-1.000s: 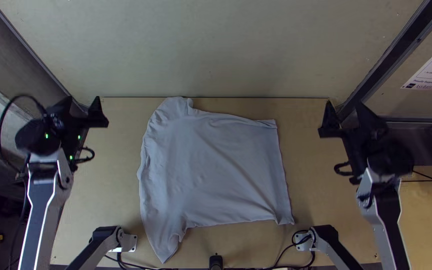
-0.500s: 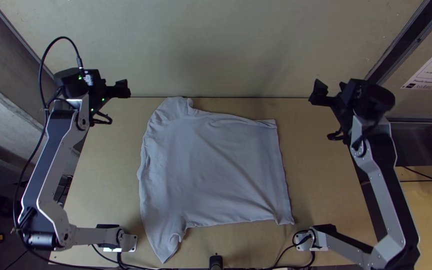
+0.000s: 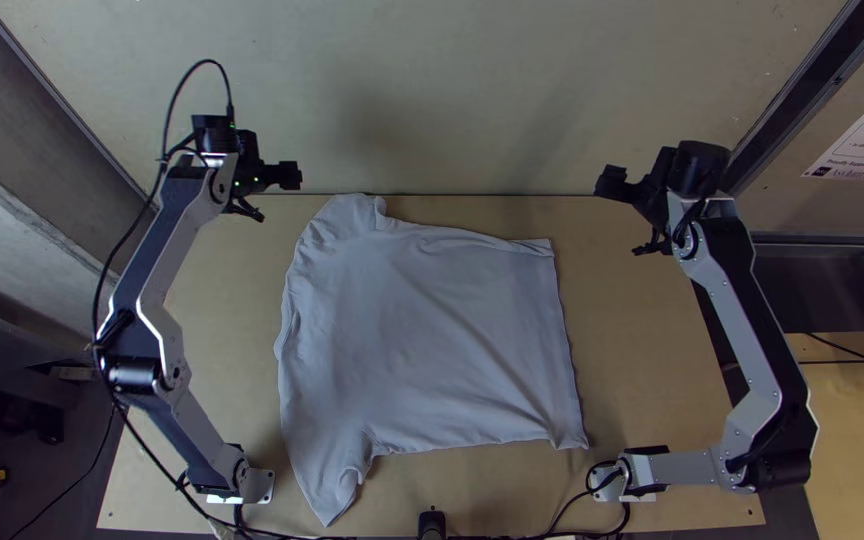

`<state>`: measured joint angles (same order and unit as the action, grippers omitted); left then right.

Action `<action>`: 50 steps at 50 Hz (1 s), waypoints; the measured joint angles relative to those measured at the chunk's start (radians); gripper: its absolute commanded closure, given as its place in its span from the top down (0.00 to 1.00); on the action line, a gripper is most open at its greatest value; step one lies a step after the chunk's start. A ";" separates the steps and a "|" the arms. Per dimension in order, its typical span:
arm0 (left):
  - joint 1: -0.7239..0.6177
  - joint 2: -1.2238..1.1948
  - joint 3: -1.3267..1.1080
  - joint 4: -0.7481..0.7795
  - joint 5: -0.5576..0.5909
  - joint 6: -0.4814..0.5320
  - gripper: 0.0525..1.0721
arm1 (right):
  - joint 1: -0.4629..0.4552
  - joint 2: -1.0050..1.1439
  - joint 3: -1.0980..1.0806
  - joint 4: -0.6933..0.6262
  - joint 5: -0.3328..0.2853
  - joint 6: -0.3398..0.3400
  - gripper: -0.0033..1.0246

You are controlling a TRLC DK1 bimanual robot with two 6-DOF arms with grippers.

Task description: Fold the t-shirt

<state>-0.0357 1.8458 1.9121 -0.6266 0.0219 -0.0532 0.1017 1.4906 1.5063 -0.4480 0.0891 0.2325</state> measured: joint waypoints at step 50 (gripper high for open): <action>-0.047 0.563 0.323 -0.075 -0.110 0.001 0.70 | -0.059 0.218 0.047 -0.069 -0.083 0.056 0.96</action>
<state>-0.0826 2.4092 2.2353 -0.7017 -0.0883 -0.0525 0.0425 1.7088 1.5532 -0.5175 0.0059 0.2882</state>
